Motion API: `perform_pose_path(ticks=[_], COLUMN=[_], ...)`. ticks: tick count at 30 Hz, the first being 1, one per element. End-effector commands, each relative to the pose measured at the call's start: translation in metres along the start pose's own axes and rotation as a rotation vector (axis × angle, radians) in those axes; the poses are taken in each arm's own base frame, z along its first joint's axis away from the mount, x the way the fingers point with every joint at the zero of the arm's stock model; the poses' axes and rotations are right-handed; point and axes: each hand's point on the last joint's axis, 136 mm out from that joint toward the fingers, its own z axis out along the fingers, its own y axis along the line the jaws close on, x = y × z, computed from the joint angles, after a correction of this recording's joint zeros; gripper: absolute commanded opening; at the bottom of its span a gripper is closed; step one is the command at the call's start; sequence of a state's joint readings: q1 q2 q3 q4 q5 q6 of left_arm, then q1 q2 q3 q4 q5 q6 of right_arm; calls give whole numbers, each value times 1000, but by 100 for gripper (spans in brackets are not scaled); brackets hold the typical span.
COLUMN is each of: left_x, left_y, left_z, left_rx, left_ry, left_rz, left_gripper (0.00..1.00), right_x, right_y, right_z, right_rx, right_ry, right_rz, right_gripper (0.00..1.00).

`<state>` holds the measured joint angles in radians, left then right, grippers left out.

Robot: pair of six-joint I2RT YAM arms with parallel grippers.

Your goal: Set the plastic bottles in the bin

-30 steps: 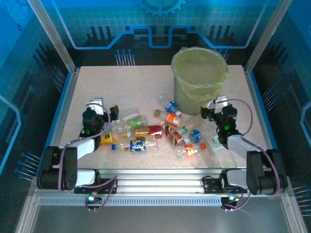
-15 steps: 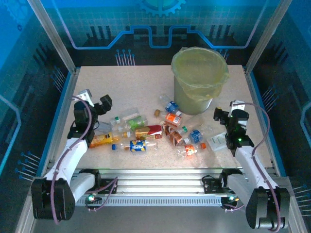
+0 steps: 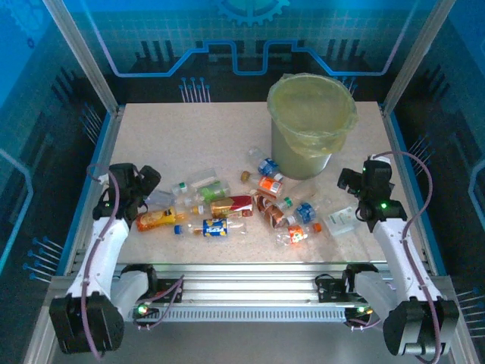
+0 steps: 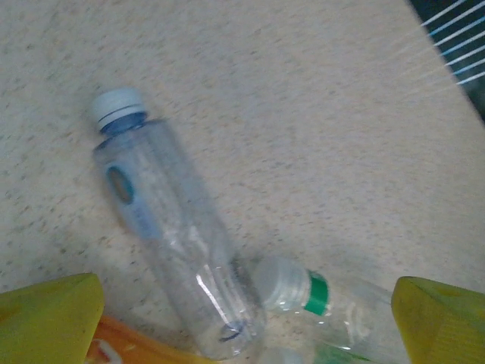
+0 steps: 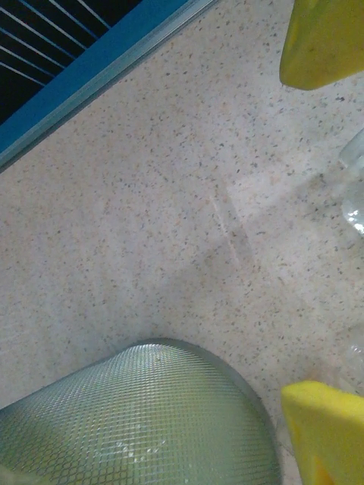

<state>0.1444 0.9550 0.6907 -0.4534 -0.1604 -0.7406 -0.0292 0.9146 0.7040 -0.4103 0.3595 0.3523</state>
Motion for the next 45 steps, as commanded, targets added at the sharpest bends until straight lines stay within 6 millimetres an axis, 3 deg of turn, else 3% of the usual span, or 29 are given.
perform_pose_path(ticks=[1,12,18,27,36,45], left_x=[4,-8,-7,-5,-9,-30], left_y=[11,22,22,32,38,33], left_z=[5,49,78,106,126,135], left_rx=[-77,-162,-189,-252,-277,-282], left_ry=[77,126,164,171,147,88], left_rz=[-62,-92,-115,-151,-201,-213], left_gripper=[99,99,99,96,83,51], right_x=[8,5,0,1,0,-2], right_y=[-6,-3,0,-2,-3,-4], right_z=[-4,-3,-1,1,2,0], right_rx=[31,42,50,75,84,98], right_ry=[74,88,86,91,89,85], right_rz=[13,28,17,5,3,-5], right_gripper=[100,100,100,100,100,100])
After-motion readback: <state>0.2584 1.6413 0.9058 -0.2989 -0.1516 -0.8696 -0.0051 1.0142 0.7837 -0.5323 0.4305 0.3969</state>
